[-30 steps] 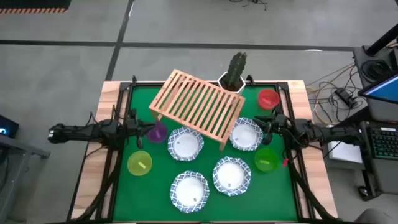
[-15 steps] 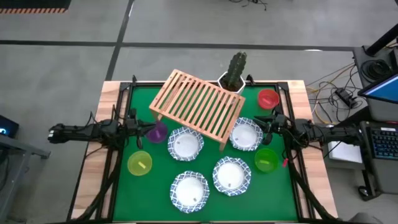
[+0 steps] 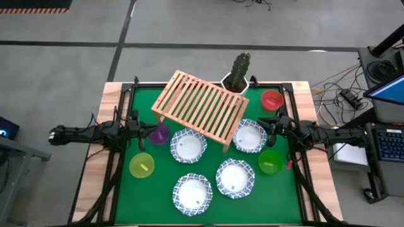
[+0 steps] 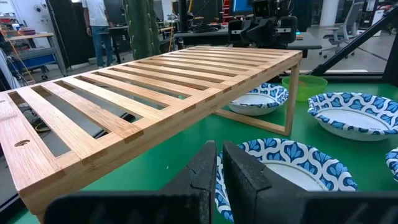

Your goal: Place and stack bowls onto a shelf

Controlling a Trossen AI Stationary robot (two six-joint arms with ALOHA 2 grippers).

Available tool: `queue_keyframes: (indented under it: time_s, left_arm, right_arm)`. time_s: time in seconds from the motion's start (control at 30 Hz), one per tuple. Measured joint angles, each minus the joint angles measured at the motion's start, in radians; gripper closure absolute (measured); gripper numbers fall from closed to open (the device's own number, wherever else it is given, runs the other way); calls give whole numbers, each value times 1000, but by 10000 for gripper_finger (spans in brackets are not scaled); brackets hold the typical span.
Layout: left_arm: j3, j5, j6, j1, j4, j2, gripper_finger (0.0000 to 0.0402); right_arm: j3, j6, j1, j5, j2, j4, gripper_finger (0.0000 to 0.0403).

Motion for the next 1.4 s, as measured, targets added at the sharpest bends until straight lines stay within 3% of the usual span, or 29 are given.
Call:
queue_keyframes:
  time_s: [1.2, 1.3, 1.4]
  left_arm:
    - [0, 0, 1, 0, 0, 0, 390]
    - [0, -3, 114, 0, 2, 0, 390]
    - [-2, -6, 128, 0, 27, 0, 390]
  right_arm:
    - [0, 0, 0, 0, 0, 0, 335]
    - [0, 0, 0, 0, 0, 0, 335]
    - [0, 29, 0, 0, 0, 0, 335]
